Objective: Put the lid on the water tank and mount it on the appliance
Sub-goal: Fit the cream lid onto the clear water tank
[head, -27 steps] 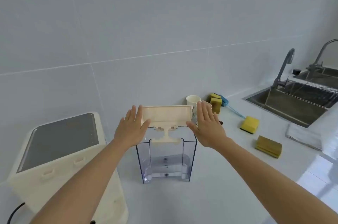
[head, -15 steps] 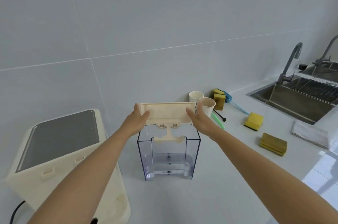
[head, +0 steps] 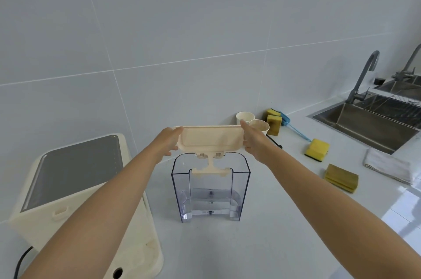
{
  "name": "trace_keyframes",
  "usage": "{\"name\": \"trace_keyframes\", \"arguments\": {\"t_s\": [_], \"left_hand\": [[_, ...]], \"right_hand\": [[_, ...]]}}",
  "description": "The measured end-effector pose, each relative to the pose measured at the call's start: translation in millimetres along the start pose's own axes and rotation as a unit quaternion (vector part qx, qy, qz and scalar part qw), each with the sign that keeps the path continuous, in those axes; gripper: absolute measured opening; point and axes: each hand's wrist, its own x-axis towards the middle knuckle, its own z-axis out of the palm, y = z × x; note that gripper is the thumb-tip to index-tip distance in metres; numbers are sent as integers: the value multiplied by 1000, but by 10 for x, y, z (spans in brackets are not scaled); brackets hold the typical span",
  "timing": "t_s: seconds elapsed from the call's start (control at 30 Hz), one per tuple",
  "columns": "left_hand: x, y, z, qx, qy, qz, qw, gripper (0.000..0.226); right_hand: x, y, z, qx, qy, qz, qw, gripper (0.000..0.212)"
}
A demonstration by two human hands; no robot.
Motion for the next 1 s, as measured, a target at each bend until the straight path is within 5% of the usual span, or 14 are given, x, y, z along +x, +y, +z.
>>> {"name": "trace_keyframes", "arguments": {"t_s": [0.43,1.0], "left_hand": [[-341,-278,202,54,100,71,991,46],[-738,-753,401,172,98,54,979,49]], "right_hand": [[-509,189,19,-96,32,-105,989,36],[-679,720,59,-152,37,-46,987,34]]}}
